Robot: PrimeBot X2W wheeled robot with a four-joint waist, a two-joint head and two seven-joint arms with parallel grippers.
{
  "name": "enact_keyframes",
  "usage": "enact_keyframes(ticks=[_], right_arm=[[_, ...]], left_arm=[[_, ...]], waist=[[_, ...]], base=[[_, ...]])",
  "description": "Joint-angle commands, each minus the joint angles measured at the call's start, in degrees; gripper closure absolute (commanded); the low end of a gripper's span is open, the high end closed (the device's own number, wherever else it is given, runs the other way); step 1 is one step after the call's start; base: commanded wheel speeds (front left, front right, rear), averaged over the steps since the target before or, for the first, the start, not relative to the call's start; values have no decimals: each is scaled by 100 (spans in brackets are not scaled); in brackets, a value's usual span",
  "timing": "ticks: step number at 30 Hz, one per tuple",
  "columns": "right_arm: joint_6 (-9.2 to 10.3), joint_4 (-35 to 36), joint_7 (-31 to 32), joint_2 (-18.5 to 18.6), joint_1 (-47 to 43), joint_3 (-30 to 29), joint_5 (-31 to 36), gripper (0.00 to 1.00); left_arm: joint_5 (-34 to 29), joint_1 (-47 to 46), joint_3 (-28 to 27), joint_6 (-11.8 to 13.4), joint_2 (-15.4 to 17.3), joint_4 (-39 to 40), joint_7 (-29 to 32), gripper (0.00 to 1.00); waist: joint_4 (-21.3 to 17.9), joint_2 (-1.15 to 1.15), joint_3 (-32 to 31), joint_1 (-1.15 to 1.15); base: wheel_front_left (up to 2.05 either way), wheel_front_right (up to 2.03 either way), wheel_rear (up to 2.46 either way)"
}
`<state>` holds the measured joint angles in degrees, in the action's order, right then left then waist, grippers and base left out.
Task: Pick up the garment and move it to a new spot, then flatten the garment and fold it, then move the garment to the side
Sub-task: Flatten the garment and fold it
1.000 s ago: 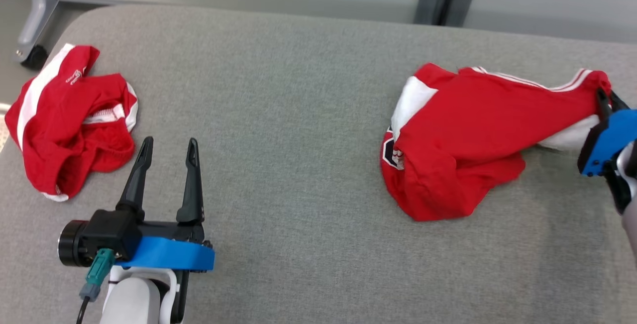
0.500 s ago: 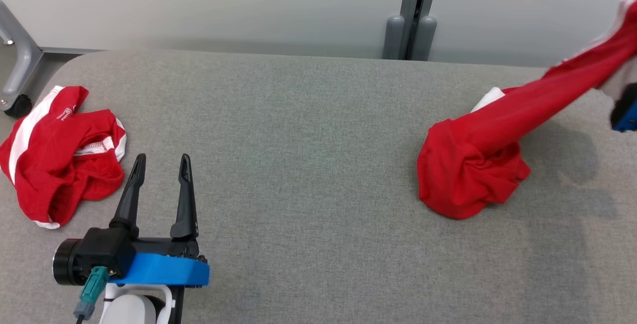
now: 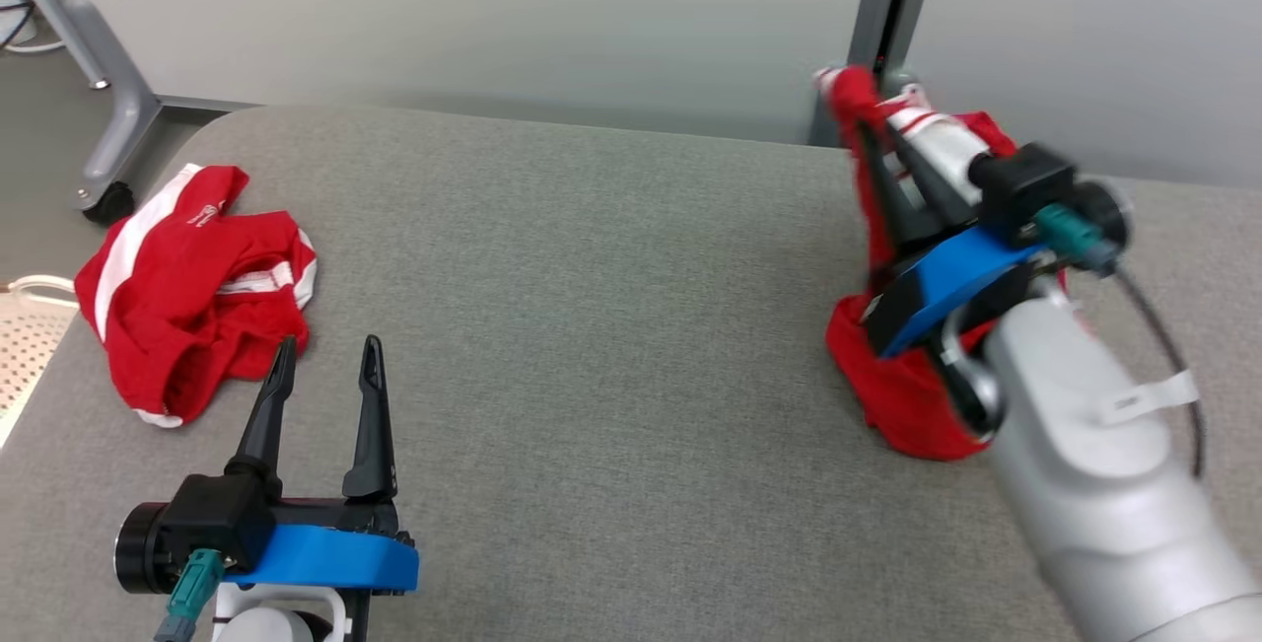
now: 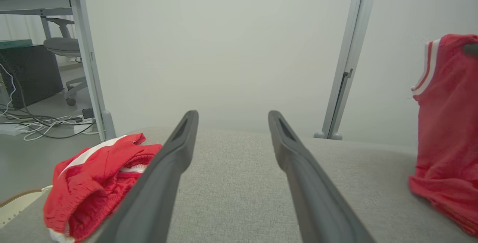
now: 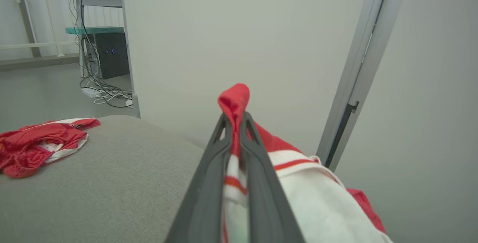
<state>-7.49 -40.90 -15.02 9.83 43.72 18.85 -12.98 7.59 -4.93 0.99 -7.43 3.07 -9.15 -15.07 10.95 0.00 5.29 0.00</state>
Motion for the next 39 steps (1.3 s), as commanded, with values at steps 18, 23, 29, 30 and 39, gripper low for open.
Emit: enact_keyframes(ticks=[18,23,29,30,39], right_arm=[[-1,787,-22,-689,-1610,2459,-1244,100],[-1,902,-22,-686,-1789,3157,-1452,100],[-1,1111,-23,-689,-1954,3605,-1638,0],[-1,1180,-22,-691,-1979,3595,-1630,0],[-1,1579,-22,-683,-2419,2523,-1046,0]], left_arm=[[143,42,171,-6,-20,-177,-15,0],[181,-10,162,-6,-21,-223,-15,0],[186,20,164,28,-21,-281,-15,0],[181,38,148,31,-20,-290,-15,0],[88,183,22,22,-21,-316,-16,0]], waist=[[654,0,156,0],[632,0,188,0],[488,0,114,0],[449,0,93,0],[51,0,-132,0]], base=[[0,0,0],[0,0,0],[0,0,0],[0,0,0],[0,0,0]])
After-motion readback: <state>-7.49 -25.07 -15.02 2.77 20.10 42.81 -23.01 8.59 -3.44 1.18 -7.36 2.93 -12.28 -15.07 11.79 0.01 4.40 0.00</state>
